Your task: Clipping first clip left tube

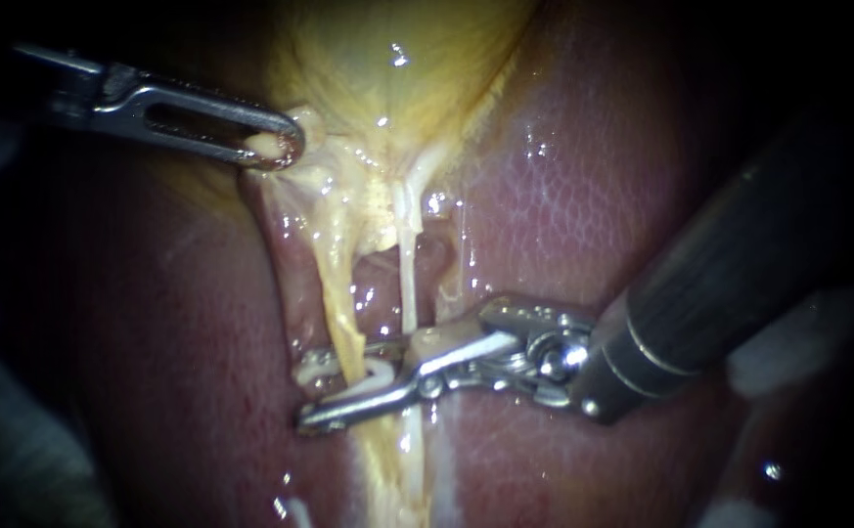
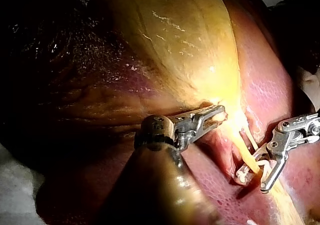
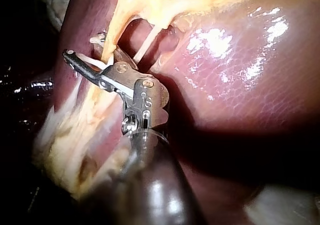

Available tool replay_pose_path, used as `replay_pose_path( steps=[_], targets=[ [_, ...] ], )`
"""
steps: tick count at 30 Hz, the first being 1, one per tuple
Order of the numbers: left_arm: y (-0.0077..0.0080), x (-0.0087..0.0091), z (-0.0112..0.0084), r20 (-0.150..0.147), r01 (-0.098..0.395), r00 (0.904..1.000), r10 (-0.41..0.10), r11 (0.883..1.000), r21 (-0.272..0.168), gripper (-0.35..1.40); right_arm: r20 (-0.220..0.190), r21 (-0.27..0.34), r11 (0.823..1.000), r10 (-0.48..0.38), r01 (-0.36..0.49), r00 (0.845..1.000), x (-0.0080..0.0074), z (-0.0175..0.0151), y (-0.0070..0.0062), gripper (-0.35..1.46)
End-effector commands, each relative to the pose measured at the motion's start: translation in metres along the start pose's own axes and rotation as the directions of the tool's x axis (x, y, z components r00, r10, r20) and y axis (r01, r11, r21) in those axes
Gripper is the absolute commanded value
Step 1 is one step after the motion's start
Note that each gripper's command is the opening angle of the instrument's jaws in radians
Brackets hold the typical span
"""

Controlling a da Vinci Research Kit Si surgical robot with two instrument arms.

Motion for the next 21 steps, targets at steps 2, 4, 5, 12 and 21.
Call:
replay_pose_path(
  steps=[2, 4, 5, 12, 21],
  targets=[
    [0.0, 0.0, 0.0, 0.0, 0.0, 1.0, 0.0, 1.0, 0.0, -0.35, -0.003, 0.002, 1.0, 0.0, 0.0, 1.0, 0.0, 0.0004, -0.0001, 0.5],
    [0.0, 0.0, 0.0, 0.0, 0.0, 1.0, 0.0, 1.0, 0.0, -0.35, -0.007, 0.007, 1.0, -0.001, 0.001, 1.0, 0.0001, 0.0007, -0.0003, 0.5],
    [0.0, 0.0, 0.0, 0.0, 0.0, 1.0, 0.0, 1.0, 0.0, -0.35, -0.008, 0.009, 1.0, -0.001, 0.001, 1.0, 0.0001, 0.0008, -0.0004, 0.5],
    [0.0, 0.0, -0.0001, 0.0, 0.0, 1.0, 0.0, 1.0, 0.0, -0.35, -0.016, 0.028, 1.0, -0.003, 0.003, 1.0, 0.0, 0.0014, -0.001, 0.49],
    [0.0, 0.0, -0.0001, 0.0, 0.0, 1.0, 0.0, 1.0, -0.001, -0.35, -0.015, 0.068, 0.998, -0.004, 0.005, 1.0, 0.0, 0.0009, -0.0031, 0.48]
  ],
)
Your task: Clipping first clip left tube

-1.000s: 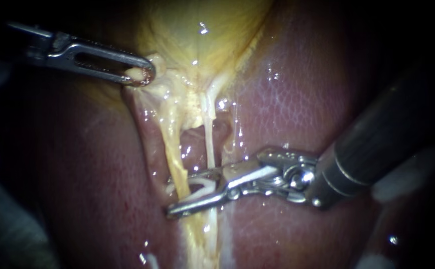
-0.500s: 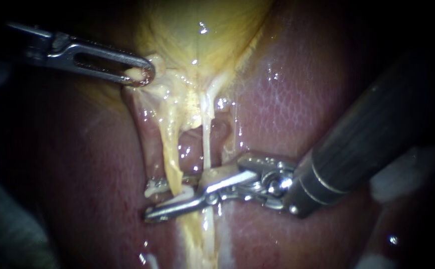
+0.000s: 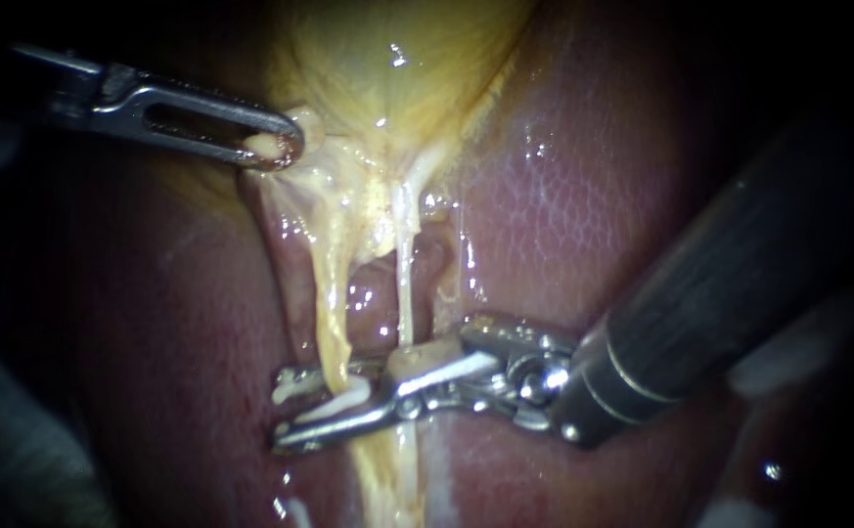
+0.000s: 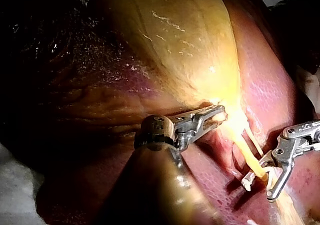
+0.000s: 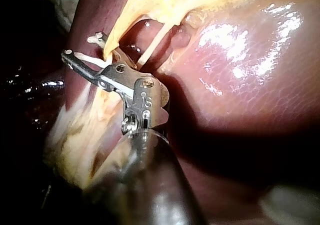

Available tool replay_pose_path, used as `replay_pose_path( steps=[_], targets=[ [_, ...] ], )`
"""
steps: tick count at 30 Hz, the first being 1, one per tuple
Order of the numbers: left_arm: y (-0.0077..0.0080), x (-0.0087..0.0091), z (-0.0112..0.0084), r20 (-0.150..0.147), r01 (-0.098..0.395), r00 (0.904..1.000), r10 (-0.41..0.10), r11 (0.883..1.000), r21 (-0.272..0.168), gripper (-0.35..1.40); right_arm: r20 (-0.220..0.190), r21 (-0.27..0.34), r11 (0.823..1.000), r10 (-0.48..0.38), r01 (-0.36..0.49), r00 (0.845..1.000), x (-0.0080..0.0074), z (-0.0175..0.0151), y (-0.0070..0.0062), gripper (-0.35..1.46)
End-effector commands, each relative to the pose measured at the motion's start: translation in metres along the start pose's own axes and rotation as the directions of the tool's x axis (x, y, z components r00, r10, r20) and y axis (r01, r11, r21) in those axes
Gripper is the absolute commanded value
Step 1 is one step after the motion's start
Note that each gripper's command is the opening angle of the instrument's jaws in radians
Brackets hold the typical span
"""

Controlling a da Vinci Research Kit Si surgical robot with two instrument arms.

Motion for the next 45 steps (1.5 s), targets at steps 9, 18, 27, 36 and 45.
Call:
replay_pose_path(
  steps=[9, 18, 27, 36, 45],
  targets=[
    [0.0, 0.0, 0.0, 0.0, 0.0, 1.0, 0.0, 1.0, 0.0, -0.35, 0.011, 0.065, 0.998, -0.001, 0.0, 1.0, 0.0007, -0.0004, -0.0014, 0.44],
    [0.0, 0.0, -0.0001, 0.0, 0.0, 1.0, 0.0, 1.0, 0.0, -0.35, 0.013, 0.068, 0.998, 0.0, -0.001, 1.0, 0.0007, -0.0006, -0.0015, 0.35],
    [-0.0001, 0.0, 0.0, 0.0, 0.0, 1.0, 0.0, 1.0, 0.0, -0.35, 0.018, 0.067, 0.998, 0.001, -0.003, 1.0, 0.001, -0.0013, -0.0012, 0.21],
    [-0.0001, 0.0, 0.0, 0.0, 0.0, 1.0, 0.0, 1.0, 0.0, -0.35, 0.022, 0.067, 0.998, 0.001, -0.002, 1.0, 0.0009, -0.002, -0.0008, -0.04],
    [-0.0001, 0.0, -0.0001, 0.0, 0.0, 1.0, 0.0, 1.0, 0.0, -0.35, 0.026, 0.072, 0.997, 0.0, -0.002, 1.0, 0.0007, -0.0026, -0.0009, -0.35]
  ],
)
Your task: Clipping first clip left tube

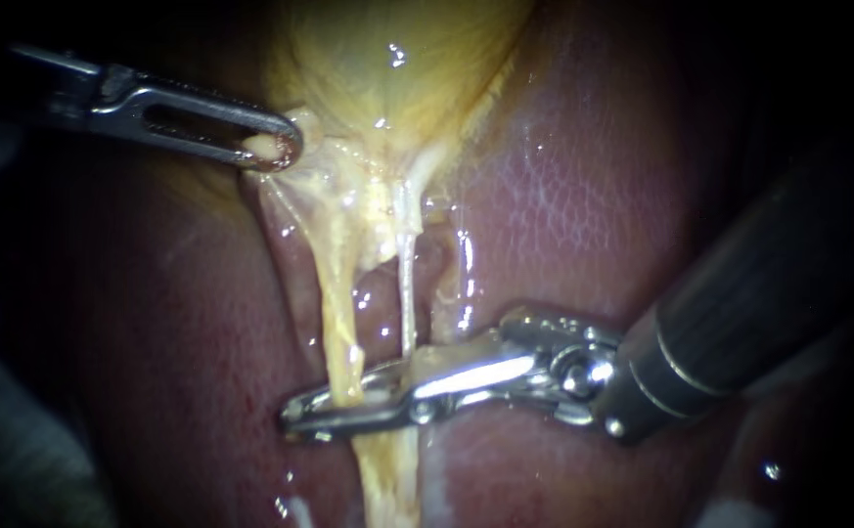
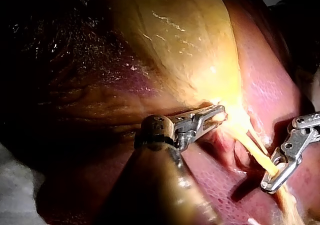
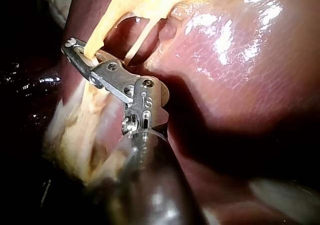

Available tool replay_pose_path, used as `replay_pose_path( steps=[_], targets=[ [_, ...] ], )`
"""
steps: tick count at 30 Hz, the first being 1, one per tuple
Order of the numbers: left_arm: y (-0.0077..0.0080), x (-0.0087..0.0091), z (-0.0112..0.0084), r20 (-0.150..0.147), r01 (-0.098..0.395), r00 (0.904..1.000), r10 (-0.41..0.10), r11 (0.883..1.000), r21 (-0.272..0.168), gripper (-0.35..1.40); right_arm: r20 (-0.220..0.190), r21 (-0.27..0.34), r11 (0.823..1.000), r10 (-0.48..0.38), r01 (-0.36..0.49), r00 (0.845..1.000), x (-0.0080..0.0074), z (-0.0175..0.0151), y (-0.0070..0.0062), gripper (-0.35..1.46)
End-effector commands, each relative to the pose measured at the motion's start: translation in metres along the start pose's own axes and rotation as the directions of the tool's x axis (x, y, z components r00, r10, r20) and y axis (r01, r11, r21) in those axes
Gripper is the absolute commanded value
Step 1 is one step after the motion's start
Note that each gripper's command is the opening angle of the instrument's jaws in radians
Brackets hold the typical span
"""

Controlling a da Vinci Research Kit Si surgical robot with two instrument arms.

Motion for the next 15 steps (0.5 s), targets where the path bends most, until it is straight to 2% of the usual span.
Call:
replay_pose_path(
  steps=[1, 7, 15],
  targets=[
    [0.0, 0.0, 0.0, 0.0, 0.0, 1.0, 0.0, 1.0, 0.0, -0.35, 0.001, 0.001, 1.0, -0.001, 0.001, 1.0, -0.0002, 0.0, 0.0001, -0.35],
    [0.0, 0.0, 0.0, 0.0, 0.0, 1.0, 0.0, 1.0, 0.0, -0.35, 0.015, -0.016, 1.0, -0.001, 0.001, 1.0, -0.0005, -0.0002, -0.0003, -0.35],
    [0.0, 0.0, 0.0, 0.0, 0.0, 1.0, 0.0, 1.0, 0.0, -0.35, 0.015, -0.016, 1.0, -0.002, 0.002, 1.0, -0.0006, -0.0003, -0.0001, -0.35]
  ],
)
